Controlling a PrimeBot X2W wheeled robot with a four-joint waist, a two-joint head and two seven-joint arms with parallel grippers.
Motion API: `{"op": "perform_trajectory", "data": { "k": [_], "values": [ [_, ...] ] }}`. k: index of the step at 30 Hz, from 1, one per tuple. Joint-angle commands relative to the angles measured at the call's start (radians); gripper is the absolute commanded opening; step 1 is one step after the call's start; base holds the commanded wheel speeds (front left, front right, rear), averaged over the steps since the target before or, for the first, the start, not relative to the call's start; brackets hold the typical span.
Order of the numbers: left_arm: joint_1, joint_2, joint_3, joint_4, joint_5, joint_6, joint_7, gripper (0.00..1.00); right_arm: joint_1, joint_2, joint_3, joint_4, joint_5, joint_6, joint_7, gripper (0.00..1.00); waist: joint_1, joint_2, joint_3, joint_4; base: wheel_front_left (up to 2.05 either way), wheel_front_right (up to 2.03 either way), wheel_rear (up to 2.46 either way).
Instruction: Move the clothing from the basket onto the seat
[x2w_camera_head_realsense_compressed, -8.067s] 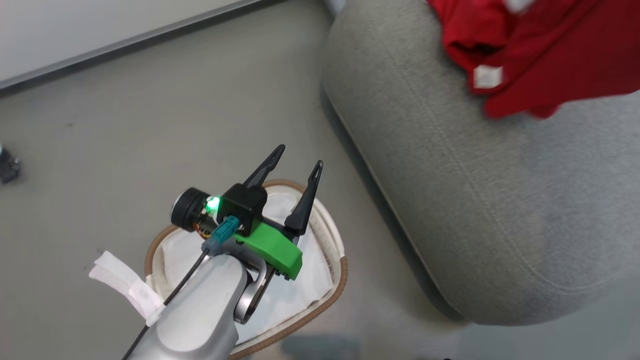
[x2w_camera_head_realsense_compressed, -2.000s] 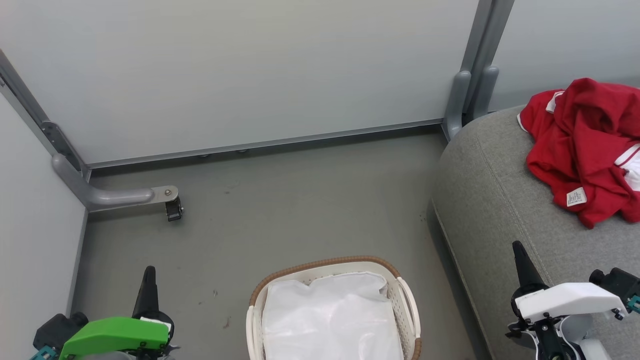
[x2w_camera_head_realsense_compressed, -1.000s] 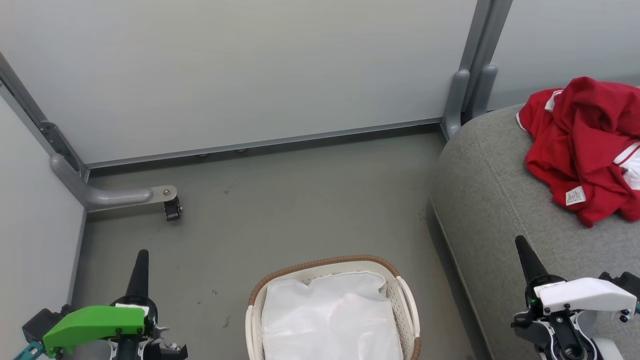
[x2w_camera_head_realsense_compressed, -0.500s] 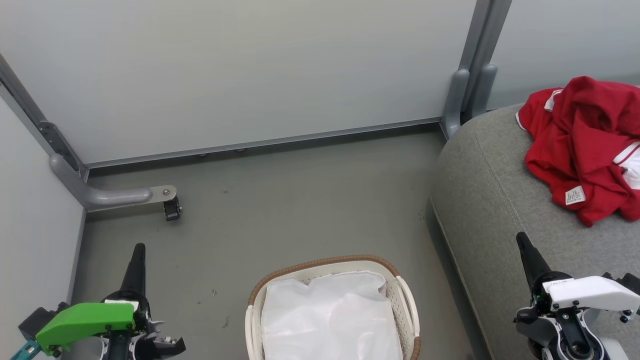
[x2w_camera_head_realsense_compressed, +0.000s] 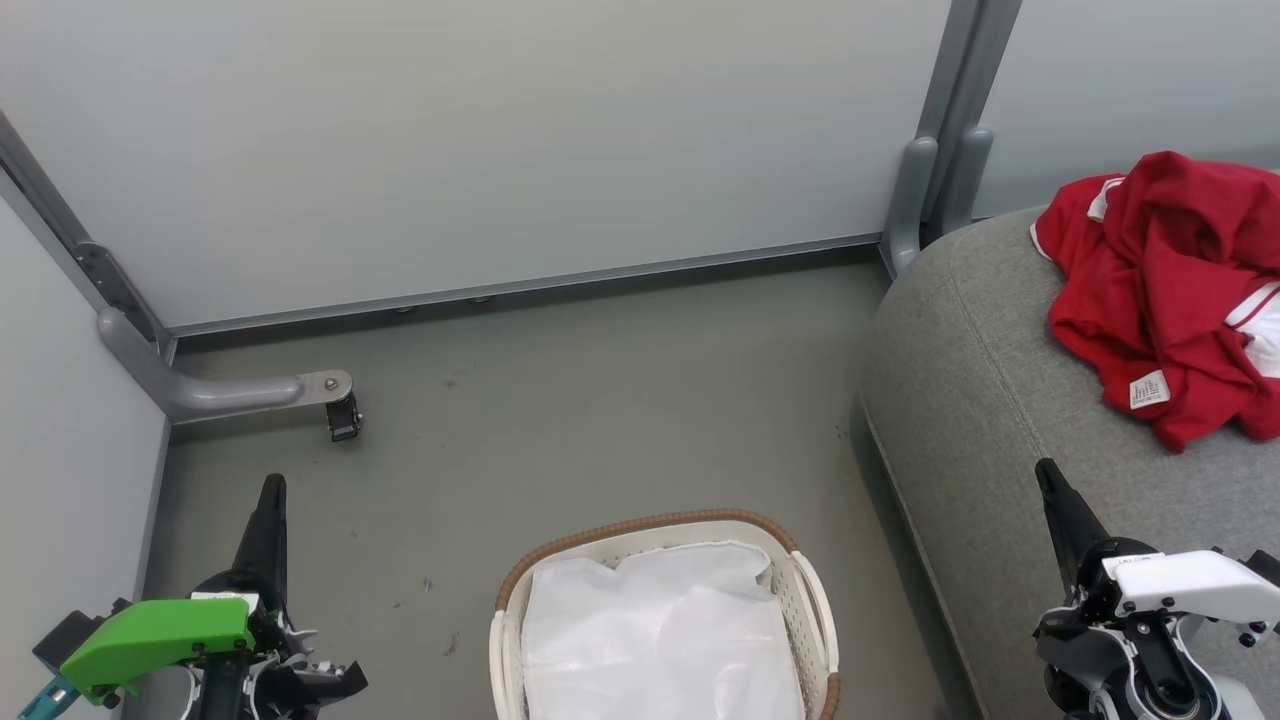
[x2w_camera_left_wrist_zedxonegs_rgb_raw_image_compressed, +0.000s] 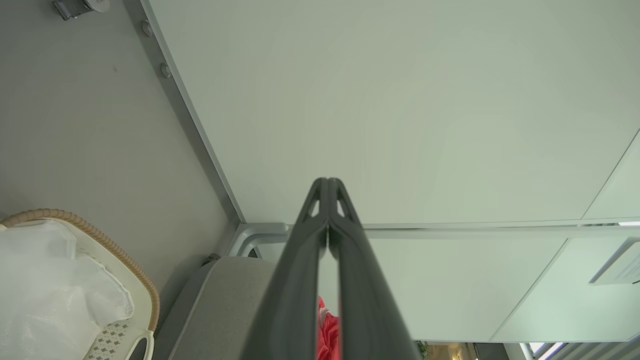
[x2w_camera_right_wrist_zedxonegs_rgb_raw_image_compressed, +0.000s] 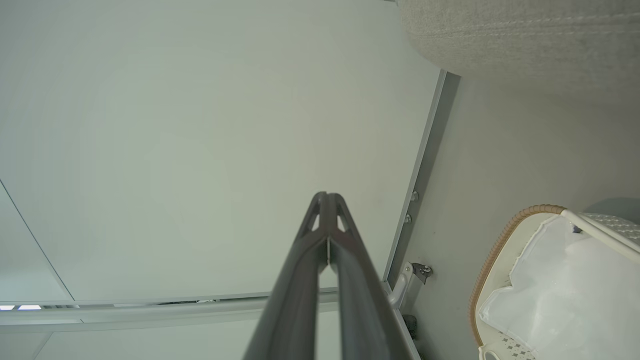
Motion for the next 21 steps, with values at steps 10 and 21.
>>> {"op": "perform_trajectory", "data": {
  "k": [10,21],
  "values": [
    [-0.02,0.004,0.011,-0.008,-0.05,-0.009,0.017,0.0,-0.01,-0.006,-0.008,-0.007,0.057,0.0,0.017,0.0,0.0,0.0,0.001,-0.001,0.0,0.0,0.0],
    [-0.02,0.004,0.011,-0.008,-0.049,-0.009,0.016,0.0,-0.01,-0.006,-0.008,-0.007,0.057,0.0,0.017,0.0,0.0,0.0,0.001,-0.001,0.0,0.0,0.0]
  ]
}}
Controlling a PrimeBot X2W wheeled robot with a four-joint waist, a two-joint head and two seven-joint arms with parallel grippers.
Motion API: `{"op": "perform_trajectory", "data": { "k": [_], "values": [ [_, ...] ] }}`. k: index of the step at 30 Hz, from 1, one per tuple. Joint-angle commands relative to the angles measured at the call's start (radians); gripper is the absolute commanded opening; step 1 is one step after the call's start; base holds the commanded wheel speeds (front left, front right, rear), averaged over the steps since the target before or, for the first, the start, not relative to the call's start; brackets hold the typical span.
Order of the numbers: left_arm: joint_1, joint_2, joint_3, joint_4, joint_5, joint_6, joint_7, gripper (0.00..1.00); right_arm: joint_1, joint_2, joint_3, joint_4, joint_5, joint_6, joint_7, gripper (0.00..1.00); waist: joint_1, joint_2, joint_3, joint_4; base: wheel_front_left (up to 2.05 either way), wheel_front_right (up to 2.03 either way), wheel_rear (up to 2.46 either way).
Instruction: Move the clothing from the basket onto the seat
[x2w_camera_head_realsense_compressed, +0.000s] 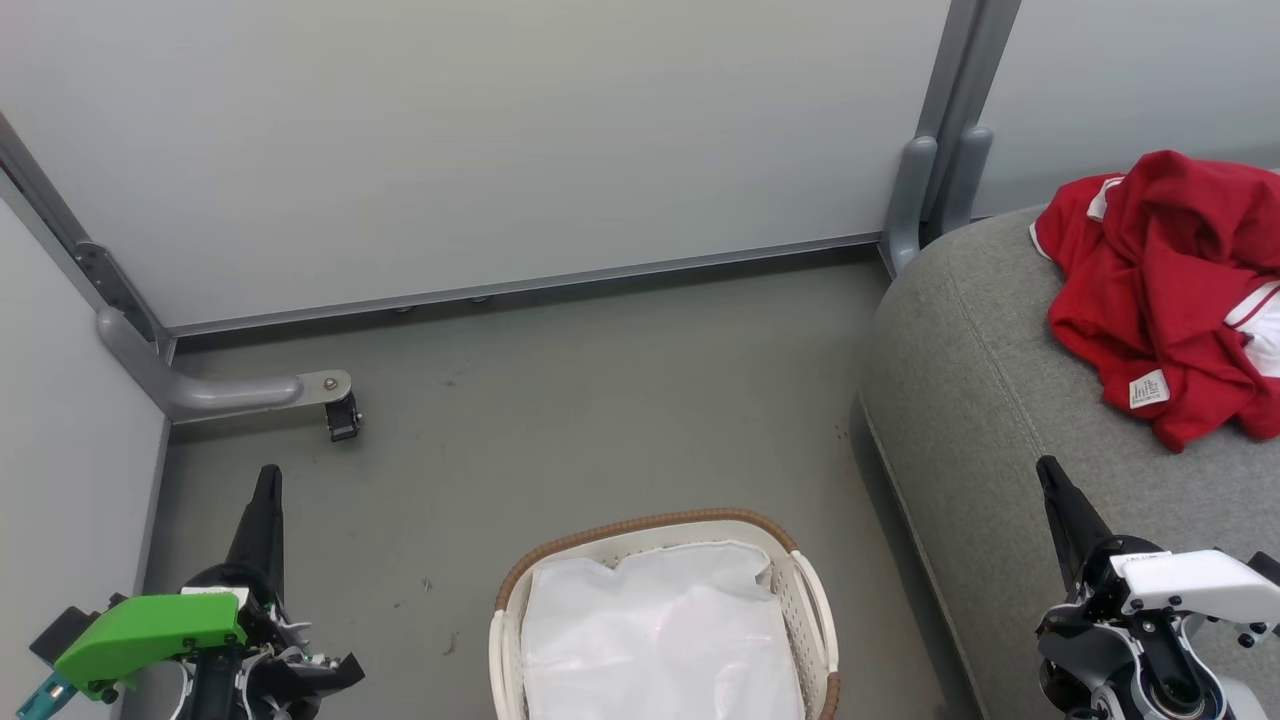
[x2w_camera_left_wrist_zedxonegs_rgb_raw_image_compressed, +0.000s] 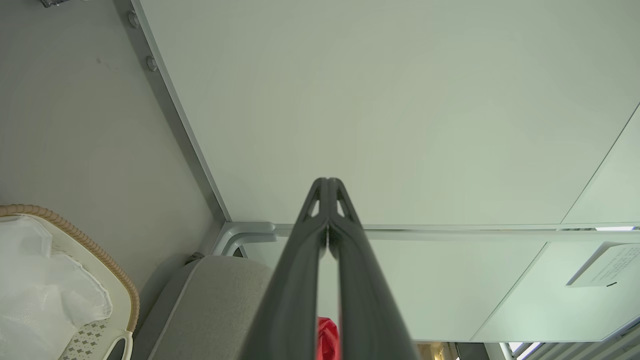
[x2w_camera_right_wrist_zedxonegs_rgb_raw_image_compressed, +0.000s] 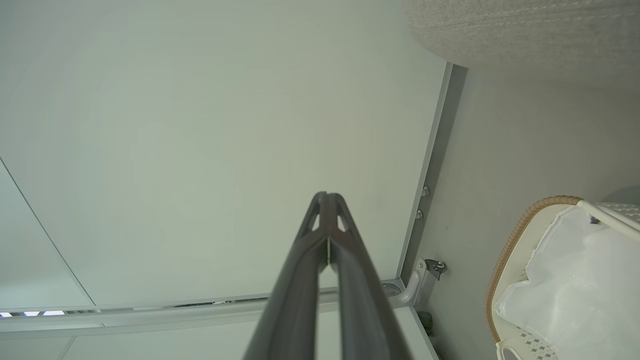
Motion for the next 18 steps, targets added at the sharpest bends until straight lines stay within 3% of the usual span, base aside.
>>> {"op": "perform_trajectory", "data": {
  "k": [1,18],
  "values": [
    [-0.011,0.004,0.003,-0.003,-0.003,-0.004,0.004,0.0,-0.009,-0.006,-0.003,-0.004,0.003,0.0,0.001,0.0,0.0,0.0,0.0,0.0,0.0,0.0,0.0],
    [-0.011,0.004,0.003,-0.003,-0.003,-0.004,0.004,0.0,-0.009,-0.006,-0.002,-0.004,0.003,0.0,0.001,0.0,0.0,0.0,0.0,0.0,0.0,0.0,0.0]
  ]
}}
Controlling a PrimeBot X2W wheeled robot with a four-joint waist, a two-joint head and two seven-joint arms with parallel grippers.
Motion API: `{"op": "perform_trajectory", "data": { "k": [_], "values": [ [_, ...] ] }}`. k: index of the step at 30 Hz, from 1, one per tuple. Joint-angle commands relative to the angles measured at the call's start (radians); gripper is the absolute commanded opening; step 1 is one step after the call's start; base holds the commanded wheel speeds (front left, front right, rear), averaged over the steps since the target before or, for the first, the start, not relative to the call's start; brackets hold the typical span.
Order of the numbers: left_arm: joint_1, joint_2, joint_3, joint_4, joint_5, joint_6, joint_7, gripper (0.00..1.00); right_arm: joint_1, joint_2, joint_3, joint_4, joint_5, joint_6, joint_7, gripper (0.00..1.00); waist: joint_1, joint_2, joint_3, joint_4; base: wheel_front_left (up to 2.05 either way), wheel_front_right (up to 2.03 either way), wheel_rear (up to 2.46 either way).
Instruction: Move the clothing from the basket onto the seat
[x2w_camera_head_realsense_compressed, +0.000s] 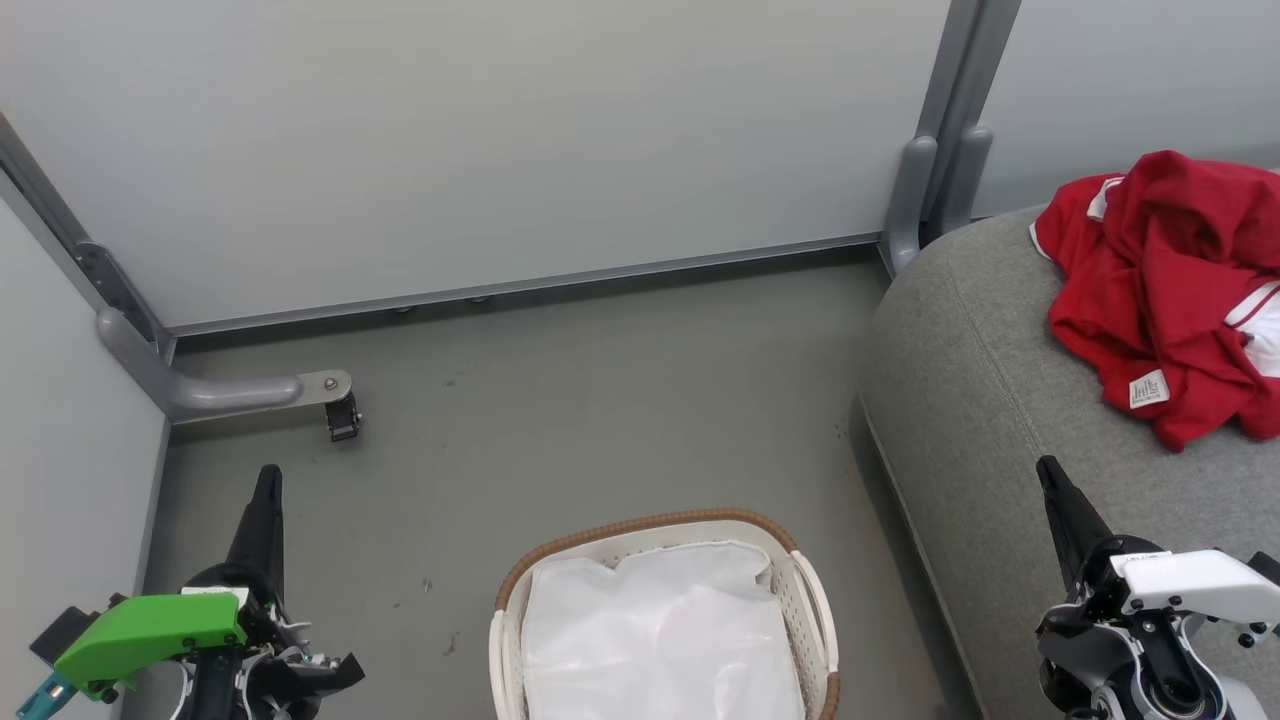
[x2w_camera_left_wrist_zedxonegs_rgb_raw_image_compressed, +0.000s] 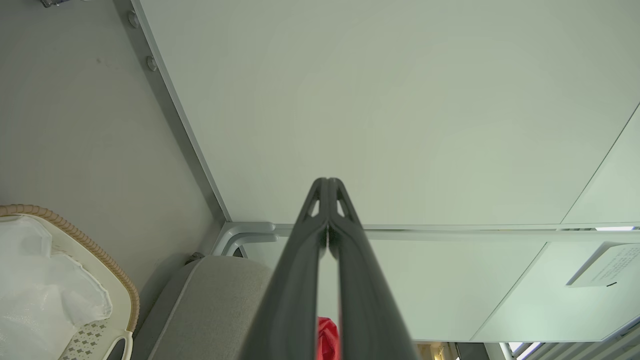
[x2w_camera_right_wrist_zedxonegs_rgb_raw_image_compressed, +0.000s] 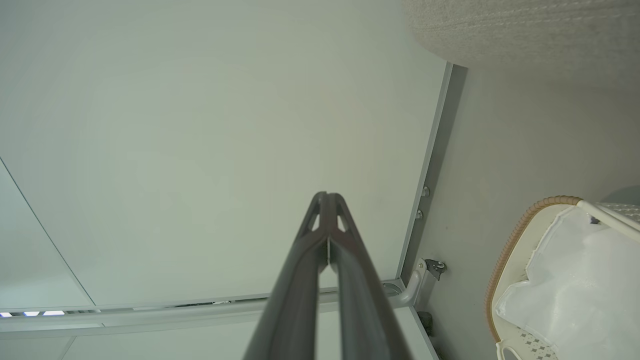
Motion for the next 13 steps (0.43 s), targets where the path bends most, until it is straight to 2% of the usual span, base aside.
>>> {"op": "perform_trajectory", "data": {
  "k": [1,13],
  "values": [
    [-0.011,0.004,0.003,-0.002,-0.003,-0.004,0.003,0.0,-0.009,-0.006,-0.002,-0.004,0.003,0.0,0.001,0.0,0.0,0.0,0.0,0.0,0.0,0.0,0.0],
    [-0.011,0.004,0.003,-0.002,-0.003,-0.004,0.003,0.0,-0.009,-0.006,-0.002,-0.004,0.003,0.0,0.001,0.0,0.0,0.0,0.0,0.0,0.0,0.0,0.0]
  ]
}}
